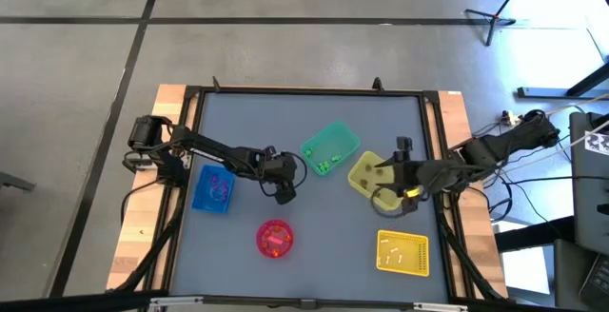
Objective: Sort Halloween decoration
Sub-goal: Put the violet spider toy into the blue bin
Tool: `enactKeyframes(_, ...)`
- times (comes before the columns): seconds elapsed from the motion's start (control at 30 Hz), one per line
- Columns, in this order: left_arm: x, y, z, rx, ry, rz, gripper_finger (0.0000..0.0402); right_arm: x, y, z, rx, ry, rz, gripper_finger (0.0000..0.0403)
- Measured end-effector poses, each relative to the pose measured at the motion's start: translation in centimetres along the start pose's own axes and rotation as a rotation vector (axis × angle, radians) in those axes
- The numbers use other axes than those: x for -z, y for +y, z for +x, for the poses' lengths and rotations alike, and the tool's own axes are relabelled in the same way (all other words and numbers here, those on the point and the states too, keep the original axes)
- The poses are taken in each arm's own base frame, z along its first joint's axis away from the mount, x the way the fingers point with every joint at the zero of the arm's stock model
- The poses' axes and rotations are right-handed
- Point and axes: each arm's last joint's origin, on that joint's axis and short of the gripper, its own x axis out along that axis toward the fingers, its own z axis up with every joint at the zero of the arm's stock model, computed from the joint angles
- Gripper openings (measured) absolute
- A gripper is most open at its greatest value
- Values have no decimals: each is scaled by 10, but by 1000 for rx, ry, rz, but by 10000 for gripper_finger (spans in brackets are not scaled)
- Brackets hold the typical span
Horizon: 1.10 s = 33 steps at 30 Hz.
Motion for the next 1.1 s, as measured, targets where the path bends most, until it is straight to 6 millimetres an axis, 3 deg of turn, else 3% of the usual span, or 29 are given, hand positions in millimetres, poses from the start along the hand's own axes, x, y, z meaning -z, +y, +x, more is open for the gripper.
enactKeyframes(0.27, 1, -1, 3, -2, 4, 2, 220, 74, -5, -2, -19, -244, 158, 214)
enactKeyframes(0.63, 4, -3, 13, 1, 22, 6, 220, 146, -14, -6, 53, -547, 320, 214)
enactKeyframes(0.8, 4, -3, 14, 2, 20, 4, 220, 157, -14, -5, 83, -703, 321, 214)
enactKeyframes(1.1, 4, -3, 14, 4, 15, 2, 220, 161, -3, 16, 113, -903, 193, 214)
